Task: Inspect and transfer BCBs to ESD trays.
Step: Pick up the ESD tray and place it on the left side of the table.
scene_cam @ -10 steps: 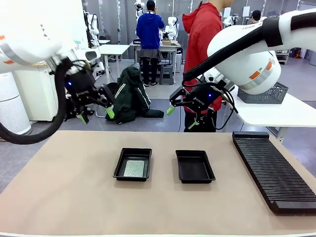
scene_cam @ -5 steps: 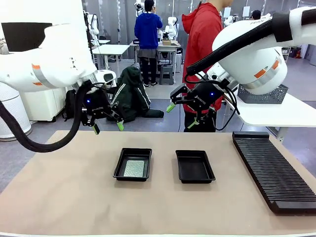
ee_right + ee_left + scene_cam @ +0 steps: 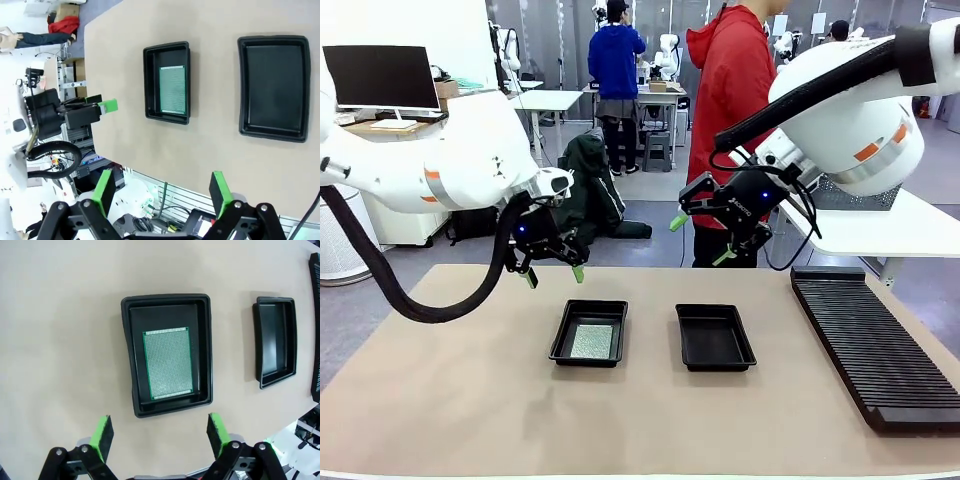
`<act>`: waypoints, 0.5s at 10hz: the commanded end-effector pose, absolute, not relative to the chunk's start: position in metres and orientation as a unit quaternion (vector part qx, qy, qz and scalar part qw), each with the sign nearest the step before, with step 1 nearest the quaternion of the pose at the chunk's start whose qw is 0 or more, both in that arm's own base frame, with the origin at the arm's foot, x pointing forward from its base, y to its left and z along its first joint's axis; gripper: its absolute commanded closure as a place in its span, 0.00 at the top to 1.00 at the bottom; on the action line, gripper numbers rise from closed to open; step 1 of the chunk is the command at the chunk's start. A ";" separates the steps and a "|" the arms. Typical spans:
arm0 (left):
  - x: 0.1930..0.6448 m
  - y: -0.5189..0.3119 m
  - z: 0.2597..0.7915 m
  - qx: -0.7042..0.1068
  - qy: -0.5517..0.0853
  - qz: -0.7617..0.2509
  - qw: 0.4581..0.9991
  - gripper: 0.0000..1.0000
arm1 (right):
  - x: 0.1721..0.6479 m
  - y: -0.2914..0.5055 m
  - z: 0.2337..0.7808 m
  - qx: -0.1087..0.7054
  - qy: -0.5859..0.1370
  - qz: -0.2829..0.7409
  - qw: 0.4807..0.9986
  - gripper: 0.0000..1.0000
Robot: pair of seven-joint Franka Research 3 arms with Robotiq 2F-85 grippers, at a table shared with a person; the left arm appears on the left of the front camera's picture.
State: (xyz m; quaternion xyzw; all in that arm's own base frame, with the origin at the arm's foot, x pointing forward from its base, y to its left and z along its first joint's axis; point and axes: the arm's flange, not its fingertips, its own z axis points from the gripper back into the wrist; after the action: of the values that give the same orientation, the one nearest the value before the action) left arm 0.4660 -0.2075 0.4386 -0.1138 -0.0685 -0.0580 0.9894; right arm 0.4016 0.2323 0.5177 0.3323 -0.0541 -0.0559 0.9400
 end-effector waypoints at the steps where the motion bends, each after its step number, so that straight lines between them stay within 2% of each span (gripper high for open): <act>1: 0.472 -0.219 0.428 -0.090 -0.080 -0.041 0.992 1.00 | 0.398 0.215 0.509 0.352 -0.044 -0.051 0.934 1.00; 5: 0.481 -0.228 0.396 -0.078 -0.075 -0.033 0.994 1.00 | 0.403 0.220 0.513 0.333 -0.047 -0.062 0.940 1.00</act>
State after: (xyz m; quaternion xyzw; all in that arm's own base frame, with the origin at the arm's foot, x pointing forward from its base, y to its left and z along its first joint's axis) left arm 0.4767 -0.2200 0.4008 -0.0906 -0.0670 -0.0430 0.9927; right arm 0.4029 0.2185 0.5129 0.3345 -0.0450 -0.0607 0.9394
